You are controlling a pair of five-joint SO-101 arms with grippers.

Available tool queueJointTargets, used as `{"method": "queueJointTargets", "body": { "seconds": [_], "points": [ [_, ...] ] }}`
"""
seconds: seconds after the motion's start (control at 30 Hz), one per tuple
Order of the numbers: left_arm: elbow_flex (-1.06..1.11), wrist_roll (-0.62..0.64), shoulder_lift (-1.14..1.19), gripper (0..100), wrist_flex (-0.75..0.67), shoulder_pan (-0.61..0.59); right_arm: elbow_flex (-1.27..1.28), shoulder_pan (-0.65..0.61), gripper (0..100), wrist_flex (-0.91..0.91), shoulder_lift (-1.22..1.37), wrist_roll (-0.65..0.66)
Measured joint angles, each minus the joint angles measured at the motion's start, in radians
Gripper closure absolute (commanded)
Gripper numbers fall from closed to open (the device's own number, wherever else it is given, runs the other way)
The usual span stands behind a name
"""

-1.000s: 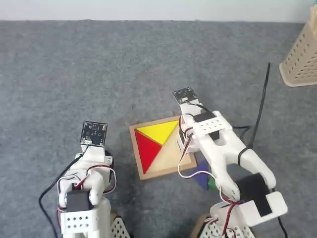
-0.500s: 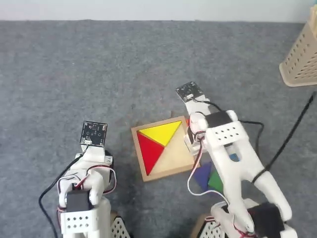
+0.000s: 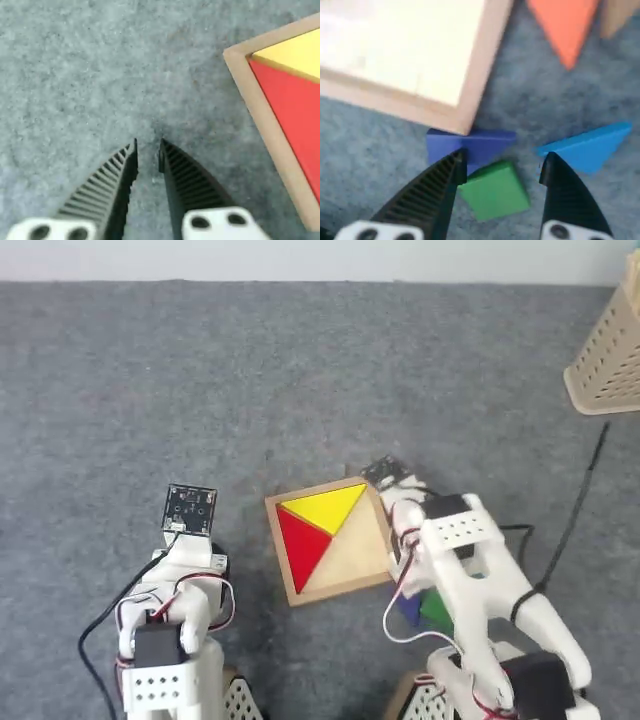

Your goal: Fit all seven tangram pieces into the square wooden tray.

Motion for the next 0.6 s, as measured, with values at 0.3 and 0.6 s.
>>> {"method": "queueJointTargets", "body": {
  "seconds": [0.3,0.6],
  "points": [
    [0.0,0.0,0.0,93,0.0,0.0,0.041,-0.094,75.7,-0.074,-0.003,0.002],
    [0.0,0.0,0.0,93,0.0,0.0,0.083,-0.138,75.7,-0.1,-0.031,0.011]
  ]
}}
